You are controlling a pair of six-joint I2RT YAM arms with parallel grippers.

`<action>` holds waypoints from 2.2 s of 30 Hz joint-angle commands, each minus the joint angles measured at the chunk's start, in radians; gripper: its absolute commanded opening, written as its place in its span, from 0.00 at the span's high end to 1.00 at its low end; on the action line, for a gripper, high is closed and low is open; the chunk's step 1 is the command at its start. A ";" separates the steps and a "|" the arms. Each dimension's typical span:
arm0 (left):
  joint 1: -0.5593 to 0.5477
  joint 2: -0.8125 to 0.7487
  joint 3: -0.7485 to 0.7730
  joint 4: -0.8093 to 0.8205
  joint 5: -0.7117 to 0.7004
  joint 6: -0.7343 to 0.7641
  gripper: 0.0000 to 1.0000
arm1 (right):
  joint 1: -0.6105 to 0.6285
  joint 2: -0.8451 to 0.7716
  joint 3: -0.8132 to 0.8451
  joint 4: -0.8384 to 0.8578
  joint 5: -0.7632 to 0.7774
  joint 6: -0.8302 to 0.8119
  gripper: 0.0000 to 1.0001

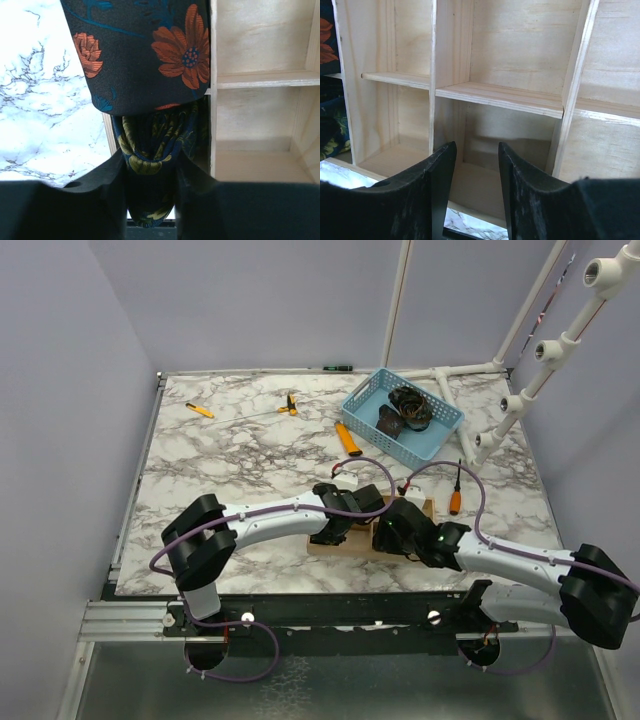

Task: Roll the ties
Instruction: Place the tie in the storage box.

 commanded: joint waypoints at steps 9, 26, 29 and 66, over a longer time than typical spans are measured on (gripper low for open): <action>-0.054 -0.044 0.004 -0.001 -0.017 -0.028 0.39 | 0.008 -0.025 -0.061 -0.045 -0.064 0.002 0.48; -0.053 -0.289 -0.010 -0.034 0.004 0.029 0.24 | 0.007 -0.151 -0.007 -0.160 -0.015 -0.033 0.40; -0.051 -0.345 -0.056 0.016 0.044 0.021 0.36 | 0.009 -0.162 -0.005 -0.149 -0.034 -0.040 0.40; 0.023 -0.810 -0.405 0.416 0.090 0.089 0.25 | 0.006 -0.081 0.216 -0.277 -0.040 -0.242 0.42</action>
